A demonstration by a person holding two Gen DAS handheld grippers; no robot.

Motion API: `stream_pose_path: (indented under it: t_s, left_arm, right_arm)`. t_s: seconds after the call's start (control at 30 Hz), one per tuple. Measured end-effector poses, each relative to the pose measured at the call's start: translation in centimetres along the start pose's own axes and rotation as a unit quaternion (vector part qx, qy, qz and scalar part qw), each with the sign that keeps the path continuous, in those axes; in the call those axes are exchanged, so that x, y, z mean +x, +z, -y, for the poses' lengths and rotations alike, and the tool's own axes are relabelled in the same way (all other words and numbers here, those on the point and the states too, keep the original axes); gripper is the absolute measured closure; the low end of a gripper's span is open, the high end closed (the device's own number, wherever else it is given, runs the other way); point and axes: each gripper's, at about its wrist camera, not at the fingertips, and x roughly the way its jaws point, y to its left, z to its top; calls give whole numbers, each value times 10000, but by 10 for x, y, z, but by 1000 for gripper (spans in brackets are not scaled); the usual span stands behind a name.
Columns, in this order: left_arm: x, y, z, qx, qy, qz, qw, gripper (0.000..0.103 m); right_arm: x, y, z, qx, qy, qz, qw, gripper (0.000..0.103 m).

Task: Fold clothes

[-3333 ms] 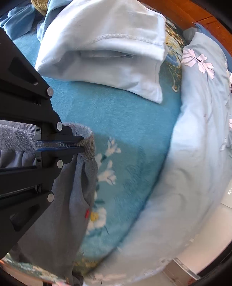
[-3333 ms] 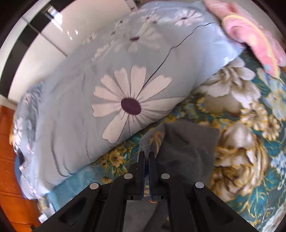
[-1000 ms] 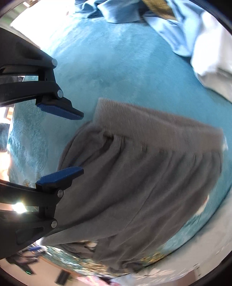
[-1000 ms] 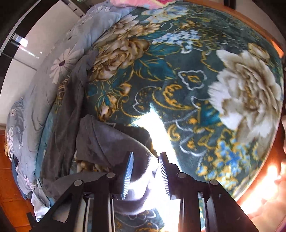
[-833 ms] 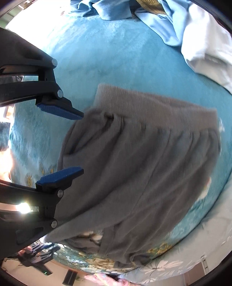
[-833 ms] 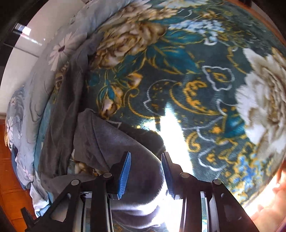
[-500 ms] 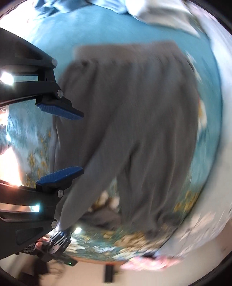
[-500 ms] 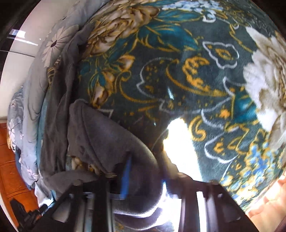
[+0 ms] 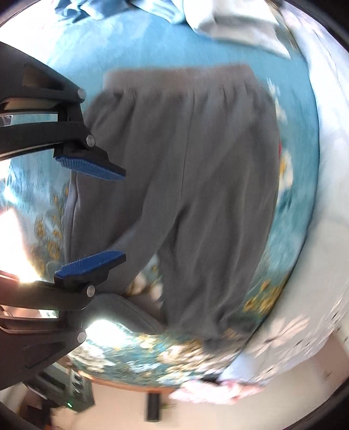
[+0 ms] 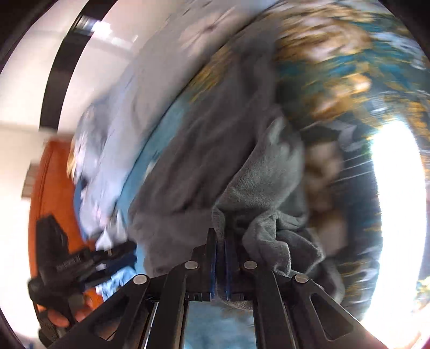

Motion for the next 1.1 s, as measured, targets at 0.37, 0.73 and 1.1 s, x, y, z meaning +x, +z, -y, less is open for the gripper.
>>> stream_pose_path:
  t_s: [0.37,0.73,1.1]
  left_arm:
    - [-12,-11,-91,-807,516,145,9953,47]
    - [10,-42,-110,-1012,666,-283,9922,47]
    - [29,-47,-111,-1249,779,-518,9878,47]
  right_arm:
    - [49,-31,-42,-572,-367,-451,9967,81]
    - [-9,24,53,431,-787,202,9958,57]
    - [35,38,61,884,-387,30,9953,90]
